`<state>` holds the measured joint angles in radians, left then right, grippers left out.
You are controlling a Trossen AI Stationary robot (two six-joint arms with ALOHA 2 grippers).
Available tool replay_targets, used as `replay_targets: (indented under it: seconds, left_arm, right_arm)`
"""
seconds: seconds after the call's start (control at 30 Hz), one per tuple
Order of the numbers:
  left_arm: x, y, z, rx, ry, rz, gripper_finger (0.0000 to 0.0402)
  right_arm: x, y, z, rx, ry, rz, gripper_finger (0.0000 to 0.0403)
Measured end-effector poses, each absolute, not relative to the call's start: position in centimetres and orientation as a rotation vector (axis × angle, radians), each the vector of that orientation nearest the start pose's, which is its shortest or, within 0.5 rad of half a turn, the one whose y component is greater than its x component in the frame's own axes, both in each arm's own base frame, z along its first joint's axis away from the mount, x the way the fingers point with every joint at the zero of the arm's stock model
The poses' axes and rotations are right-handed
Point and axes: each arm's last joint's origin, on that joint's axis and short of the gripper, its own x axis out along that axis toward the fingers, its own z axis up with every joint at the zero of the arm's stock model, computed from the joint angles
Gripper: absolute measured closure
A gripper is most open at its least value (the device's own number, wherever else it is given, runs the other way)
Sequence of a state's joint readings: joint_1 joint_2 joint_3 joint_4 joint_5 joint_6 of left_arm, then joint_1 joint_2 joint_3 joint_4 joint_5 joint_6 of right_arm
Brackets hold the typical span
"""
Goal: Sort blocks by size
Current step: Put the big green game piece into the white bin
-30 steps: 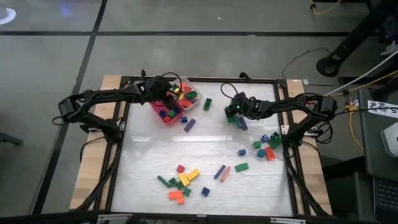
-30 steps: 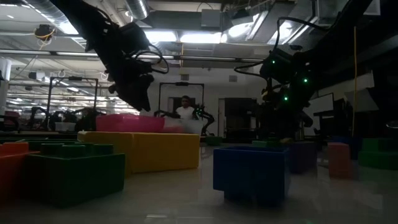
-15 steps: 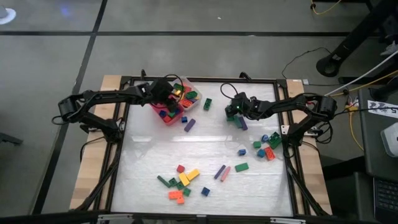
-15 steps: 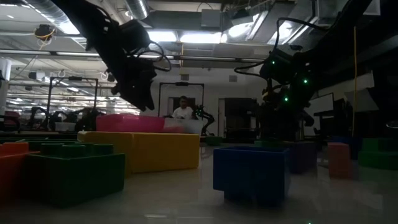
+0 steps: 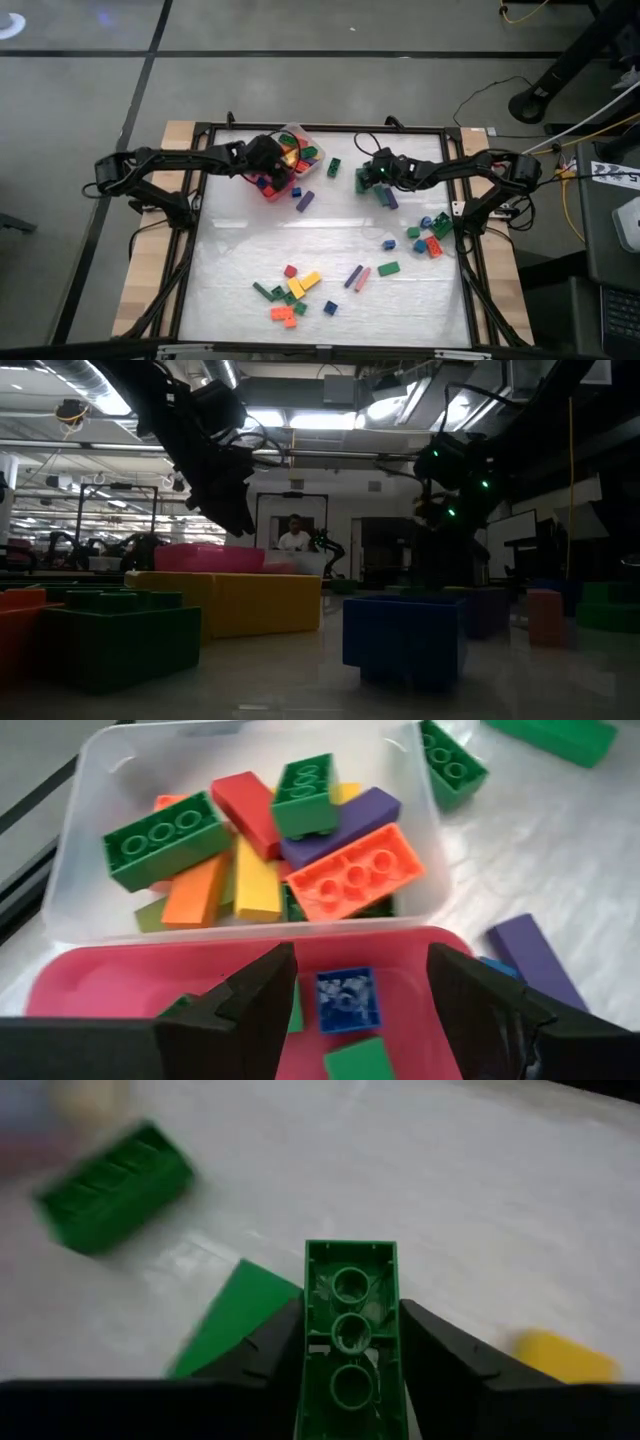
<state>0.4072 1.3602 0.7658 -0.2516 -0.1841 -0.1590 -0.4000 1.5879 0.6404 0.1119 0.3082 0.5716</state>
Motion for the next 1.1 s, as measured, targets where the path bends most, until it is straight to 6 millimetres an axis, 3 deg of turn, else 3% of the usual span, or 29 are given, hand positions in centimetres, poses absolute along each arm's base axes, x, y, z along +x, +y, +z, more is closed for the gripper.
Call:
replay_targets:
  seconds: [0.47,0.6,0.87,1.1]
  left_arm:
    - [25.2,8.2,20.2,-0.234,0.804,0.532,0.0188]
    - [25.4,7.6,20.2,-0.225,0.805,0.510,0.0188]
    - [25.8,6.3,20.2,-0.210,0.807,0.465,0.0188]
    - [26.1,4.8,20.2,-0.109,0.828,0.376,0.0188]
  right_arm:
    - [31.3,-13.9,20.7,0.425,0.268,-0.677,0.0259]
    - [33.1,-14.5,20.8,0.411,0.218,-0.620,0.0258]
    - [37.8,-16.3,19.2,0.420,0.215,-0.560,0.0256]
    - [39.9,-17.0,19.1,0.412,0.262,-0.487,0.0256]
